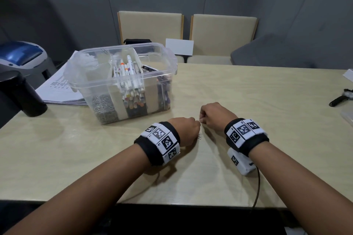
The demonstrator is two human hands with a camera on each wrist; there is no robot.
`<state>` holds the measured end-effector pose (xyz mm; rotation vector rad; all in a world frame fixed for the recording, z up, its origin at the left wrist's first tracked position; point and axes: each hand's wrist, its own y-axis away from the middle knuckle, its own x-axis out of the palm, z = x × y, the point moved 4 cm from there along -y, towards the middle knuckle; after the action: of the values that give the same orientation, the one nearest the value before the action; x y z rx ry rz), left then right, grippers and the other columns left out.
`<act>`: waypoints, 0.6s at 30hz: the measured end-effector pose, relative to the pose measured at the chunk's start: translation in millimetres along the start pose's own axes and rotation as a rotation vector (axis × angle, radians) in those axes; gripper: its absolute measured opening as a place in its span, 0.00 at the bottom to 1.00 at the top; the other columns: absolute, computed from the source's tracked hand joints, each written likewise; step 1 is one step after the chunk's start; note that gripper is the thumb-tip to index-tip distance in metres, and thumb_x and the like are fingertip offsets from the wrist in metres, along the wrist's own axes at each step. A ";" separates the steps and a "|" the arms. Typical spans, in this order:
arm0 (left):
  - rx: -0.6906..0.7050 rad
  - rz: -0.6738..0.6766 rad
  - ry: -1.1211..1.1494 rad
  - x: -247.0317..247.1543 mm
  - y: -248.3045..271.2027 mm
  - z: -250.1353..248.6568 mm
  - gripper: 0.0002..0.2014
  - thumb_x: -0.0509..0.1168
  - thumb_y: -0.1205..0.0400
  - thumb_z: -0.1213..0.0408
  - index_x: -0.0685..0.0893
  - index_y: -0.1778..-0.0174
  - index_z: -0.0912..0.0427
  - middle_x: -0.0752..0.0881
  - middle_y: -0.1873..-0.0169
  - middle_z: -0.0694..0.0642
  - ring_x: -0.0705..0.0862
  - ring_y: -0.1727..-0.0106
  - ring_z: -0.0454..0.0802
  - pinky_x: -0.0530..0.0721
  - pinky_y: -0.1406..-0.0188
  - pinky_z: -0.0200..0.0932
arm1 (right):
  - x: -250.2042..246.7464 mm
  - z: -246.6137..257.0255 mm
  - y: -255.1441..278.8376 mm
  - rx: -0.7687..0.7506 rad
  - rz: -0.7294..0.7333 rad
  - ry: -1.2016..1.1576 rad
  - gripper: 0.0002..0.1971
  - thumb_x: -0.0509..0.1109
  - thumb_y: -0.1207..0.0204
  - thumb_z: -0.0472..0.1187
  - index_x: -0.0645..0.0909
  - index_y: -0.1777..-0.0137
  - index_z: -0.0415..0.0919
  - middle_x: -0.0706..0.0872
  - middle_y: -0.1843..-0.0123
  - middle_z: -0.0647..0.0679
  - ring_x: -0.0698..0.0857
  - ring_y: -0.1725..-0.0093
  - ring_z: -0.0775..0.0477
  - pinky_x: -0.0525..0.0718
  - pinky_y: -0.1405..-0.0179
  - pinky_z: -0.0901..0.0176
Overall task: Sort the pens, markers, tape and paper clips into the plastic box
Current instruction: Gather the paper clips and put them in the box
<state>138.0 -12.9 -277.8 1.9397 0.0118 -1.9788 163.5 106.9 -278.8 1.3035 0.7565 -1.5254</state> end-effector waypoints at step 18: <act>-0.553 -0.553 0.197 -126.1 178.3 214.8 0.03 0.69 0.20 0.66 0.88 0.53 0.59 0.89 0.55 0.57 0.81 0.58 0.50 0.75 0.54 0.41 | -144.2 218.9 -9.5 -0.470 -0.507 -0.349 0.04 0.72 0.23 0.40 0.85 0.51 0.41 0.87 0.53 0.47 0.82 0.52 0.49 0.82 0.46 0.55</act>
<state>-23.8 -202.9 -100.2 1.8498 1.1263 -1.7895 69.6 -47.8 -89.0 0.4961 1.1815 -1.7615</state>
